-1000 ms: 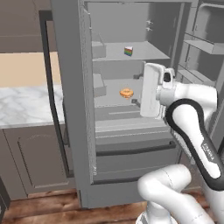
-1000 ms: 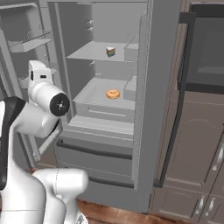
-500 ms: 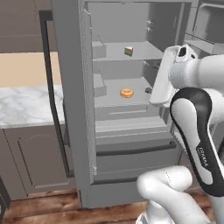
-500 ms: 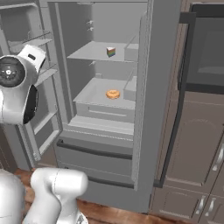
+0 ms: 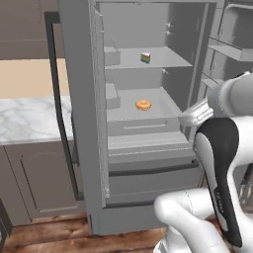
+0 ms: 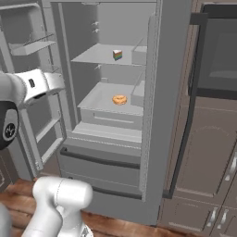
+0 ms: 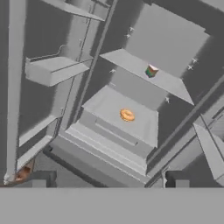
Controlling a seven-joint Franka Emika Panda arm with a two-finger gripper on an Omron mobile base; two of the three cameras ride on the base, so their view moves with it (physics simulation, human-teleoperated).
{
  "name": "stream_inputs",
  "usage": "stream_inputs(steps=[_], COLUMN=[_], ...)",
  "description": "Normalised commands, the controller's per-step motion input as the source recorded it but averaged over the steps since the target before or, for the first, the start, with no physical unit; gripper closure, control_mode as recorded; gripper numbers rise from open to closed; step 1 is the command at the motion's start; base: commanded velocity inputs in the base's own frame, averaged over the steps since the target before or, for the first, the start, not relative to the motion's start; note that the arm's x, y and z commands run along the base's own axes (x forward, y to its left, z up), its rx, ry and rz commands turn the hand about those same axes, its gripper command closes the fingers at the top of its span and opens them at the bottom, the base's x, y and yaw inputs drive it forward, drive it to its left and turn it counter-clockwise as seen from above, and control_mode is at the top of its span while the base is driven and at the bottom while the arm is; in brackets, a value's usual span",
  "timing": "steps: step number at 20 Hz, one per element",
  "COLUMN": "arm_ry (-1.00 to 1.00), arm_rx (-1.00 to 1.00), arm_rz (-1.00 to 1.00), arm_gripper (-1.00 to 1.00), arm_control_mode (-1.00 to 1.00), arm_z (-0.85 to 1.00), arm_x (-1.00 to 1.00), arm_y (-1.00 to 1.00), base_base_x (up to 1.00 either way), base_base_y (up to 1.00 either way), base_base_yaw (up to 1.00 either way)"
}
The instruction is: Take the cake and donut from the fridge and place them on the empty tray on the dining counter.
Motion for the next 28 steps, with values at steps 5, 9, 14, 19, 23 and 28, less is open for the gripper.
stream_inputs(steps=[5,9,14,19,23,28], arm_ry=[0.08,-0.03,-0.02,0.0,0.0,0.01], arm_rx=[0.58,0.58,0.19,0.0,0.0,0.0], arm_rz=[-0.26,-0.22,-0.09,-0.01,0.0,0.0], arm_gripper=[-1.0,-1.0,-1.0,-1.0,-1.0,-1.0], arm_control_mode=[-1.0,-1.0,-1.0,-1.0,-1.0,-1.0], arm_z=[-0.14,-0.31,-0.12,0.0,0.0,0.0], arm_x=[-0.53,-0.38,-0.01,0.05,0.02,0.13], arm_y=[-0.46,-0.03,0.21,0.39,0.0,-0.01], base_base_x=[0.0,0.0,0.0,0.0,0.0,0.0], base_base_y=[0.0,0.0,0.0,0.0,0.0,0.0], base_base_yaw=[0.0,0.0,0.0,0.0,0.0,0.0])
